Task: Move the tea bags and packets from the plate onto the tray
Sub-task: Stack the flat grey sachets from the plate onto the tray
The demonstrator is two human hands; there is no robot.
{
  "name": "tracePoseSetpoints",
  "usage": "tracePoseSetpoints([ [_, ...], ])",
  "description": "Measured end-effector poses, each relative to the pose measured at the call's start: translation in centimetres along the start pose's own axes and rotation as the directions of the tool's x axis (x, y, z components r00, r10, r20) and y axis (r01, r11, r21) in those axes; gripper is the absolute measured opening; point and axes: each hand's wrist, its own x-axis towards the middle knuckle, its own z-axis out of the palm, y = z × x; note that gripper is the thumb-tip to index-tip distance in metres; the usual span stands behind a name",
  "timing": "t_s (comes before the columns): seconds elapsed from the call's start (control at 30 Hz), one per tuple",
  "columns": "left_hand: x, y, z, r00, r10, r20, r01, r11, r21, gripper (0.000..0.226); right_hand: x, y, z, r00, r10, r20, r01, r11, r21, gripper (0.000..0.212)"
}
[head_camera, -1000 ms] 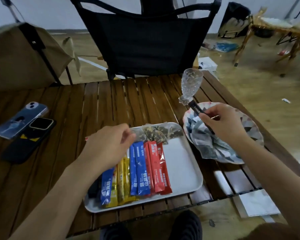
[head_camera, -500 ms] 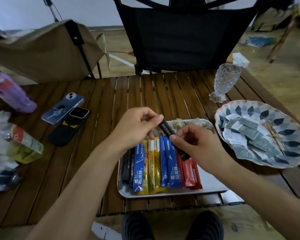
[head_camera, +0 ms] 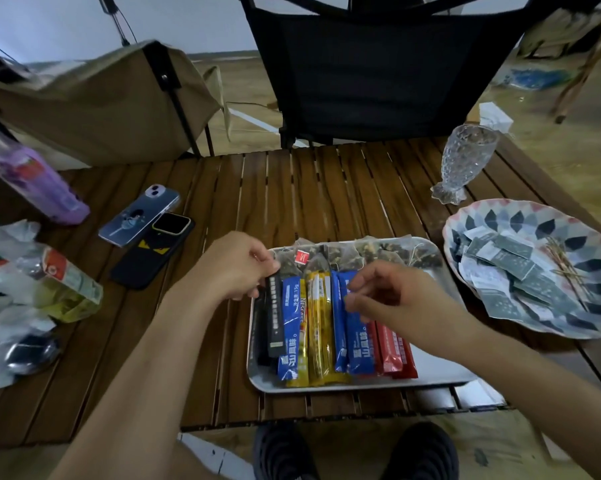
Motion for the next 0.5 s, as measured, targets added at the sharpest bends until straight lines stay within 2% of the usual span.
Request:
tracePoseSetpoints([
  [0.13,0.6,-0.5,0.8,0.999,-0.047,0.001,0.046,0.989,0.142,0.010,0.3,0.1,-1.2,1.000,0.019,0.019,-0.018,1.000,-0.024,0.008],
  [0.27,0.9,-0.2,1.0,0.999,-0.048,-0.015,0.050,0.981,0.185,0.014,0.3,0.6,-1.7,0.999,0.030,0.015,-0.030,0.999,-0.042,0.006],
  [0.4,0.7,0.3,1.3,0.996,-0.084,0.008,0.079,0.962,0.263,0.017,0.4,1.1,-2.3,0.999,0.023,0.024,-0.019,0.989,-0.148,0.006],
  [0.5,0.6,0.2,1.2,0.995,-0.049,-0.092,0.078,0.934,0.350,0.019,0.5,1.3,-2.9,1.000,0.012,0.021,-0.007,0.968,-0.250,0.006],
])
